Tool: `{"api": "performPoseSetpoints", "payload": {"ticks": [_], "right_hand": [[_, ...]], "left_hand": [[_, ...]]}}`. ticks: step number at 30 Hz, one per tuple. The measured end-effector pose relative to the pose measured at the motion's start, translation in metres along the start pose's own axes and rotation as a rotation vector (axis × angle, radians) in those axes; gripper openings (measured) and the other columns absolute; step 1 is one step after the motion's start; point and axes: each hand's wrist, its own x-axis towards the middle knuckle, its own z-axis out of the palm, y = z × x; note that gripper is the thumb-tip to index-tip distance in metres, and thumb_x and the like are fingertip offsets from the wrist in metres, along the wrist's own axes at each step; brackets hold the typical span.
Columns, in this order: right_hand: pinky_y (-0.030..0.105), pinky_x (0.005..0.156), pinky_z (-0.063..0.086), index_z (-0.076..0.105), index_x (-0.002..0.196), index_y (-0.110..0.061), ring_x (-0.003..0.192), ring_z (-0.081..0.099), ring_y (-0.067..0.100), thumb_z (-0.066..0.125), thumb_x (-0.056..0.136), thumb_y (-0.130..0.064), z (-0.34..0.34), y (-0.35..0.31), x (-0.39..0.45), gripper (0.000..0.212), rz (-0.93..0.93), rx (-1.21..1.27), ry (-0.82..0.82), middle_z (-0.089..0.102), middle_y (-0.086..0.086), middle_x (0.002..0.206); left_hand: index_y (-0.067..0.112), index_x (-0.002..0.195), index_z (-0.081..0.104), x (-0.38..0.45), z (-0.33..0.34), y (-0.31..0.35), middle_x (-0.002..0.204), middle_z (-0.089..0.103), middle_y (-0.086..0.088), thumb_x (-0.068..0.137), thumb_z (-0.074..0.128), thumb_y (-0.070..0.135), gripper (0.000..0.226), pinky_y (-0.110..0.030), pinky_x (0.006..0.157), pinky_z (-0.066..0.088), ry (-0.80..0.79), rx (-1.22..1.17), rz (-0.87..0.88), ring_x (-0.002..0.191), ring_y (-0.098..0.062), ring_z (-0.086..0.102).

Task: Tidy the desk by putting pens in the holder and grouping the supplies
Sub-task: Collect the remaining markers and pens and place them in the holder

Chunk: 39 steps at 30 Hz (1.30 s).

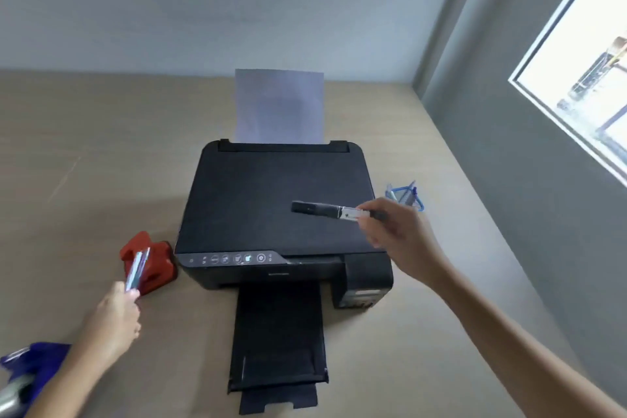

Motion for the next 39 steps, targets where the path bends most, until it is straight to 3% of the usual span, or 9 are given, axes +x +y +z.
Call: {"api": "performPoseSetpoints", "payload": {"ticks": [4, 8, 12, 15, 20, 25, 28, 34, 39], "right_hand": [[0.021, 0.053, 0.047, 0.070, 0.086, -0.014, 0.045, 0.053, 0.007, 0.063, 0.086, -0.017, -0.077, 0.060, 0.013, 0.007, 0.158, 0.051, 0.299, 0.063, -0.001, 0.060], [0.021, 0.053, 0.051, 0.069, 0.086, -0.014, 0.044, 0.057, 0.002, 0.064, 0.085, -0.019, -0.115, 0.109, 0.027, 0.007, 0.235, 0.049, 0.459, 0.066, -0.004, 0.065], [0.035, 0.065, 0.054, 0.069, 0.085, -0.014, 0.056, 0.064, 0.014, 0.066, 0.082, -0.027, -0.126, 0.151, 0.047, 0.014, 0.286, -0.010, 0.466, 0.069, 0.002, 0.067], [0.031, 0.067, 0.048, 0.068, 0.086, -0.011, 0.066, 0.061, 0.022, 0.066, 0.083, -0.025, -0.127, 0.173, 0.062, 0.014, 0.295, -0.079, 0.406, 0.067, 0.000, 0.071], [0.030, 0.065, 0.033, 0.060, 0.090, -0.001, 0.074, 0.050, 0.027, 0.058, 0.088, -0.018, -0.123, 0.198, 0.083, 0.017, 0.261, -0.274, 0.212, 0.065, 0.012, 0.083], [0.048, 0.065, 0.049, 0.044, 0.087, -0.003, 0.072, 0.054, 0.038, 0.046, 0.094, -0.020, -0.108, 0.220, 0.098, 0.018, 0.204, -0.427, -0.024, 0.058, 0.017, 0.084], [0.046, 0.065, 0.047, 0.045, 0.092, -0.004, 0.074, 0.048, 0.032, 0.040, 0.097, -0.021, -0.101, 0.231, 0.100, 0.018, 0.217, -0.510, -0.088, 0.055, 0.018, 0.091], [0.044, 0.078, 0.048, 0.046, 0.110, -0.010, 0.090, 0.048, 0.035, 0.034, 0.096, -0.018, -0.091, 0.242, 0.093, 0.020, 0.254, -0.557, -0.138, 0.048, 0.015, 0.102], [0.042, 0.085, 0.043, 0.042, 0.125, -0.010, 0.099, 0.048, 0.037, 0.014, 0.089, -0.036, -0.093, 0.238, 0.092, 0.052, 0.257, -0.617, -0.096, 0.050, 0.017, 0.124]], "left_hand": [[0.029, 0.083, 0.051, -0.013, -0.031, 0.108, 0.068, 0.059, -0.011, 0.095, 0.039, 0.014, 0.022, -0.037, 0.059, 0.044, 0.088, 0.129, 0.324, 0.060, -0.035, 0.057], [0.012, 0.141, 0.044, -0.039, -0.001, 0.248, 0.093, 0.058, -0.006, 0.100, 0.040, 0.009, 0.041, -0.031, 0.071, 0.039, -0.087, 0.177, 0.641, 0.073, -0.025, 0.057], [0.006, 0.106, 0.066, -0.037, 0.086, 0.349, 0.088, 0.063, -0.017, 0.098, 0.045, 0.013, 0.024, -0.040, 0.072, 0.052, -0.318, 0.317, 0.758, 0.070, -0.020, 0.067], [0.006, 0.098, 0.070, -0.026, 0.160, 0.399, 0.088, 0.070, -0.018, 0.093, 0.052, 0.012, 0.020, -0.039, 0.074, 0.056, -0.399, 0.477, 0.798, 0.076, -0.027, 0.073], [0.010, 0.115, 0.064, -0.014, 0.248, 0.442, 0.117, 0.065, -0.012, 0.086, 0.060, 0.002, 0.030, -0.038, 0.084, 0.051, -0.365, 0.848, 0.831, 0.107, -0.033, 0.063], [0.008, 0.124, 0.057, -0.006, 0.295, 0.461, 0.126, 0.060, -0.010, 0.091, 0.056, 0.007, 0.033, -0.038, 0.089, 0.051, -0.353, 1.033, 0.843, 0.116, -0.031, 0.060], [0.011, 0.124, 0.057, -0.001, 0.312, 0.460, 0.125, 0.061, -0.005, 0.089, 0.059, 0.010, 0.034, -0.034, 0.085, 0.051, -0.356, 1.101, 0.874, 0.113, -0.026, 0.062], [0.010, 0.111, 0.065, 0.008, 0.311, 0.454, 0.116, 0.063, -0.011, 0.088, 0.063, 0.017, 0.024, -0.038, 0.080, 0.051, -0.342, 0.961, 0.890, 0.106, -0.032, 0.063], [0.008, 0.114, 0.062, 0.005, 0.279, 0.444, 0.117, 0.056, -0.013, 0.087, 0.067, 0.017, 0.029, -0.042, 0.082, 0.052, -0.255, 0.759, 0.938, 0.110, -0.031, 0.058]]}}
